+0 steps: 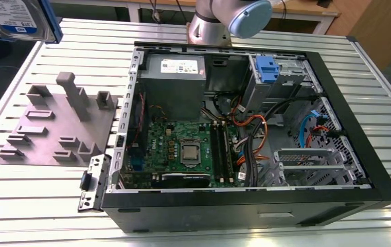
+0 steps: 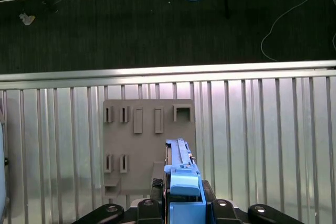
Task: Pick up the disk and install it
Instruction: 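Pick up the disk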
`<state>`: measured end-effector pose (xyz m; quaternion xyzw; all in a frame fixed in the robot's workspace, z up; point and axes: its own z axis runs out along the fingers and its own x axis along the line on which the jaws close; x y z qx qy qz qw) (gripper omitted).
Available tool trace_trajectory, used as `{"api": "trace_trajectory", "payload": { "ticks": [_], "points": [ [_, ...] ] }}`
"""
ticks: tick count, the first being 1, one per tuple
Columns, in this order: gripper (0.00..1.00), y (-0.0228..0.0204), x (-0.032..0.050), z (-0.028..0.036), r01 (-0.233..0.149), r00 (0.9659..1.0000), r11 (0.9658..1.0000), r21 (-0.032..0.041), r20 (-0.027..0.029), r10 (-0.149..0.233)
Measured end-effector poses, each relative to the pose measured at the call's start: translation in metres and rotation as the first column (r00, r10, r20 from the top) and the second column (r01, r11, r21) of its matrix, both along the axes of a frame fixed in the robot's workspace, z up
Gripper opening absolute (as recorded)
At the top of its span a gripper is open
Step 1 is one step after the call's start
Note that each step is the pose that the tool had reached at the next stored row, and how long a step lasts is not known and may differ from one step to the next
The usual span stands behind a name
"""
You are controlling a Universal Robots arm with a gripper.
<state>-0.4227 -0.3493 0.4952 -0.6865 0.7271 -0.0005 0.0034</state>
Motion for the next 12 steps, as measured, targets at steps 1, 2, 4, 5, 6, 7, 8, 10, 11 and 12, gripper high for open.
{"api": "trace_trajectory", "payload": {
  "ticks": [1, 2, 4, 5, 6, 7, 8, 10, 11, 12],
  "points": [
    [0.36, 0.0, 0.0006, 0.0, 0.0, 1.0, 1.0, -0.0001, -0.0001, 0.0],
    [0.36, 0.0, 0.0007, 0.0, 0.0, 1.0, 1.0, 0.0, 0.0, 0.0],
    [0.36, 0.0, 0.001, 0.0, 0.0, 1.0, 1.0, 0.0, 0.0, 0.0],
    [0.36, 0.0, 0.0011, 0.0, 0.0, 1.0, 1.0, 0.0, 0.0, 0.0],
    [0.36, 0.0, 0.0036, 0.0, 0.0, 1.0, 1.0, 0.0, -0.0001, 0.0],
    [0.36, 0.0, 0.0051, 0.0, 0.0, 1.0, 1.0, 0.0, 0.0, 0.0],
    [0.36, 0.0, 0.0051, 0.0, 0.0, 1.0, 1.0, 0.0, 0.0, 0.0],
    [0.36, 0.0, 0.0058, 0.0, 0.0, 1.0, 1.0, -0.0001, -0.0001, 0.0],
    [0.36, 0.0, 0.0063, 0.0001, 0.0, 1.0, 1.0, -0.0001, -0.0001, 0.0],
    [0.36, 0.0, 0.0067, 0.0, 0.0, 1.0, 1.0, -0.0001, 0.0, 0.0]
  ]
}}
